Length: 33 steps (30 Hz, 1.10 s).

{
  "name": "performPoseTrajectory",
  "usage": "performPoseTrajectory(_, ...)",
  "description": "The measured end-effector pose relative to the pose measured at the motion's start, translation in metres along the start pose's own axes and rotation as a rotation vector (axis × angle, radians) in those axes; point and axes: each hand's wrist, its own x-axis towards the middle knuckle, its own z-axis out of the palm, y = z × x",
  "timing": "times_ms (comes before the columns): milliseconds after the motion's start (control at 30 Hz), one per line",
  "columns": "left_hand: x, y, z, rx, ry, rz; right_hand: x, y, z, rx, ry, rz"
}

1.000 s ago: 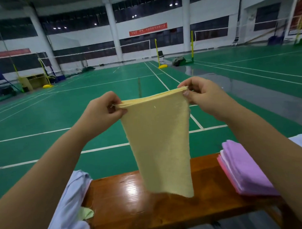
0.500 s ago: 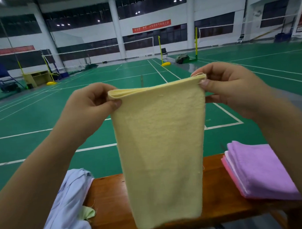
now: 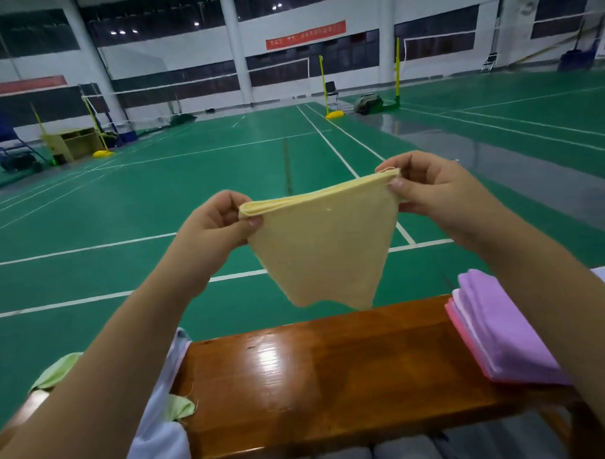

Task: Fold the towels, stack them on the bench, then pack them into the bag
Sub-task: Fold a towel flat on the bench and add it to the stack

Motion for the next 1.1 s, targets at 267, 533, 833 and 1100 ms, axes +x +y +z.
performPoseTrajectory(267, -0.094, -0.073, 0.011, 0.027, -0.2, -0.186, -0.092, 0.081, 0.011, 0.028, -0.13, 0.241)
performPoseTrajectory(533, -0.172, -0.131, 0.031, -0.192, -0.209, -0.581, -0.162, 0.137, 0.022, 0.008, -0.29, 0.585)
performPoseTrajectory(833, -0.135, -0.157, 0.034, -0.06, -0.077, -0.603, -0.125, 0.163, 0.034, -0.044, -0.183, 0.627)
performPoseTrajectory(1100, -0.087, -0.19, 0.049, 0.05, 0.067, -0.67, -0.07, 0.199, 0.051, -0.218, -0.04, 0.629)
